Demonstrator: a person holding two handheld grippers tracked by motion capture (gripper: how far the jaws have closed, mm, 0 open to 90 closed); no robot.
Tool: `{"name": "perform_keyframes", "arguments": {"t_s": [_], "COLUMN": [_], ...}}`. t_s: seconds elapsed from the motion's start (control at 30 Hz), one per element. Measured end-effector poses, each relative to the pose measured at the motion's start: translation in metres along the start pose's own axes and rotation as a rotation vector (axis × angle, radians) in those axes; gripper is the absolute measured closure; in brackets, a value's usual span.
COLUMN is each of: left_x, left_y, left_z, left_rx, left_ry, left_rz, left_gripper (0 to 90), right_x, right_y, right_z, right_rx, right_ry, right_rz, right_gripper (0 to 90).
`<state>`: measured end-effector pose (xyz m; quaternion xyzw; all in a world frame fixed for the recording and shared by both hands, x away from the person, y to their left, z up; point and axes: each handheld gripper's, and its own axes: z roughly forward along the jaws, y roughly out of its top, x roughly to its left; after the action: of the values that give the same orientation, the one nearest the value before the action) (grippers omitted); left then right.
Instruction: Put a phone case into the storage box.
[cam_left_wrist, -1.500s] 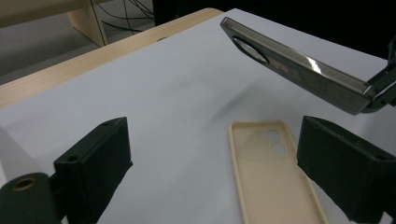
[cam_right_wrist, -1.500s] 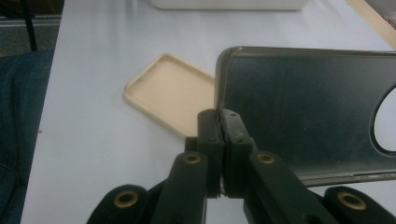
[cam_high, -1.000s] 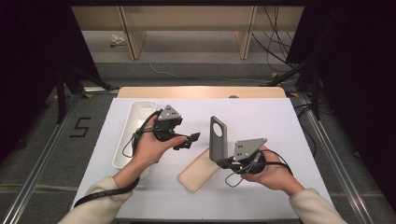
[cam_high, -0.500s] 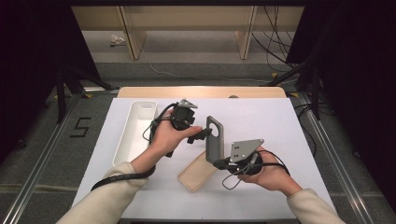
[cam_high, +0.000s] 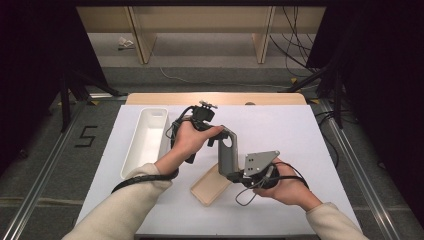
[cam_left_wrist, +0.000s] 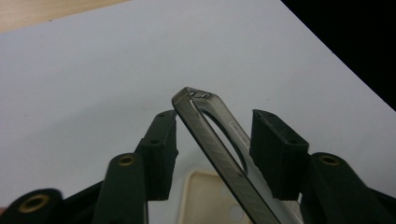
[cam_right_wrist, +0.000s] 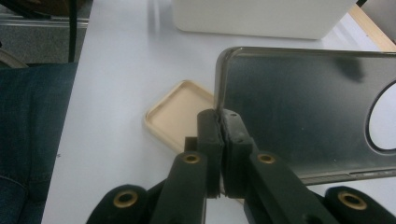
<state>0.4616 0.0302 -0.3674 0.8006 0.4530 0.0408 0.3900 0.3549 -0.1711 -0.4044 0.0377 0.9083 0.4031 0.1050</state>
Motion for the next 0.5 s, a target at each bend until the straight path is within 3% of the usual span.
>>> {"name": "perform_keyframes", "arguments": {"t_s": [0.17,0.27,0.4,0.5], "left_x": [0.0023,0.0036,0.0028,-0.0009], "left_y": [-0.0010,-0.0008,-0.0008,-0.0011], "left_z": [0.0020,-0.0001,-0.0022,-0.0053], "left_rx": [0.029,0.005,-0.010,-0.049], "left_ry": [-0.005,-0.017,-0.031,-0.053], "left_rz": [-0.031,-0.071,-0.092,-0.107], "left_gripper": [58.6,63.7,68.7,73.9], "right_x": [0.0012,0.0019,0.0016,0.0014], "right_y": [0.0012,0.0022,0.0020,0.0009], "right_z": [0.0004,0.0011,0.0029,0.0062], "right_rx": [-0.001,0.000,0.005,0.016], "right_ry": [-0.002,0.002,0.006,0.007], "right_rz": [-0.002,-0.009,-0.011,-0.014], "right_gripper": [88.5,88.6,88.7,88.7]}}
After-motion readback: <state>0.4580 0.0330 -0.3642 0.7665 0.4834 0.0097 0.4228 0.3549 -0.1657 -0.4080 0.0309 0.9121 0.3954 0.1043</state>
